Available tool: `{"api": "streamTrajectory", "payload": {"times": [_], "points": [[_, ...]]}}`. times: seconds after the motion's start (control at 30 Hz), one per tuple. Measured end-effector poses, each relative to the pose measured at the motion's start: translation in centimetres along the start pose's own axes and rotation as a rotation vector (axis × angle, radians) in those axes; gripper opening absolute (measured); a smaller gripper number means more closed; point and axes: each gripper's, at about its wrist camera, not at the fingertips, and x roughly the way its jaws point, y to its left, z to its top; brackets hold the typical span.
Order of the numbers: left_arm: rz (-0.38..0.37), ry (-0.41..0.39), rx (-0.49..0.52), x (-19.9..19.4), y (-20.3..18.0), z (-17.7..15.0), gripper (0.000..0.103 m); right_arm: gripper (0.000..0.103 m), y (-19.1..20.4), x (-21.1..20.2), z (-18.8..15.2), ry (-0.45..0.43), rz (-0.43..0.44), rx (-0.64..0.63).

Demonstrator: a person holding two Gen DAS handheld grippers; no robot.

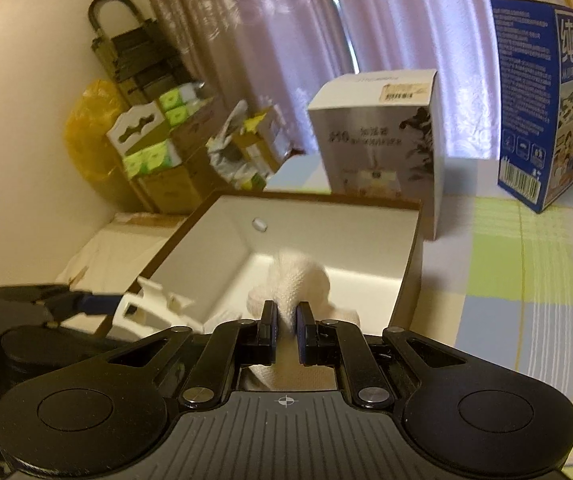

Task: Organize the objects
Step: 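Lower the claw clip and towel into the brown box and open both tools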

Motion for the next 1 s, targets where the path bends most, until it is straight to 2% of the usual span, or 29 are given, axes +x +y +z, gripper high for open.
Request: {"api": "streamTrajectory", "payload": {"times": [0.03, 0.1, 0.17, 0.57, 0.8, 0.93, 1.0], "points": [[-0.003, 0.002, 0.001, 0.3, 0.1, 0.2, 0.084, 0.01, -0.1, 0.3, 0.2, 0.003, -0.013, -0.005], [-0.008, 0.005, 0.004, 0.8, 0.0, 0.4, 0.084, 0.028, -0.1, 0.6, 0.4, 0.004, -0.024, -0.024], [-0.015, 0.008, 0.009, 1.3, 0.0, 0.7, 0.084, 0.033, -0.3, 0.5, 0.4, -0.002, -0.023, -0.025], [-0.039, 0.044, 0.033, 4.0, -0.8, 1.0, 0.084, 0.034, -1.6, 0.4, 0.1, 0.015, -0.058, -0.004], [-0.06, 0.036, 0.024, 4.7, -0.9, 1.3, 0.085, 0.034, -1.6, 0.2, -0.2, 0.021, -0.057, 0.003], [-0.055, 0.03, 0.019, 4.5, -0.6, 1.2, 0.093, 0.034, -1.5, 0.0, -0.4, 0.028, -0.047, 0.003], [-0.05, 0.03, 0.017, 4.3, -0.4, 1.1, 0.093, 0.034, -1.3, -0.2, -0.5, 0.032, -0.038, -0.001]]}}
